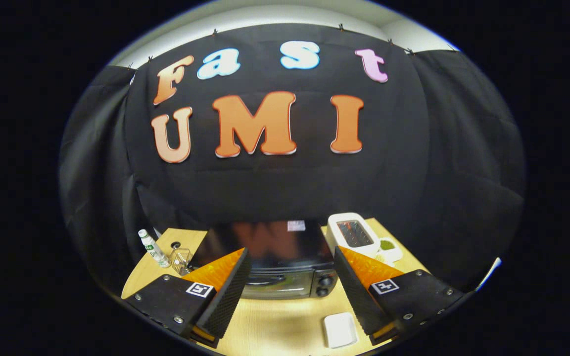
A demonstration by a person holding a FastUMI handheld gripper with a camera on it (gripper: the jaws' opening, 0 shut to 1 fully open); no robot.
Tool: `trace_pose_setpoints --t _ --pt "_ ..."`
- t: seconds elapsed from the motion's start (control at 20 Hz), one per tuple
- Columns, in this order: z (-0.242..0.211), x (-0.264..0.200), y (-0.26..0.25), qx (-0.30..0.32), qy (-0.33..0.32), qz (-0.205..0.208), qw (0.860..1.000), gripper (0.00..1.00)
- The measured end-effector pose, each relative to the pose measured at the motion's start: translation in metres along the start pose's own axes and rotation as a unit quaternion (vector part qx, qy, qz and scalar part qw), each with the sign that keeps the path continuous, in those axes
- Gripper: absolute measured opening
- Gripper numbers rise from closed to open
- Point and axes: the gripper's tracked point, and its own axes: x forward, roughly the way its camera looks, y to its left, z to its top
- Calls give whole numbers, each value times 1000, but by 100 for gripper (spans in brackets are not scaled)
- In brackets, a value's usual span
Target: Open the toaster oven, put the food inside, and close the toaster oven door.
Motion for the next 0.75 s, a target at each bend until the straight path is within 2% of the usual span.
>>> trace_pose_setpoints --t 0.3,0.5,0.75 --pt "77 -75 -70 3 -76 -48 996 99" --pt "93 -112 -113 11 -96 -60 993 99" --pt "96 -136 -162 19 -101 -67 992 99"
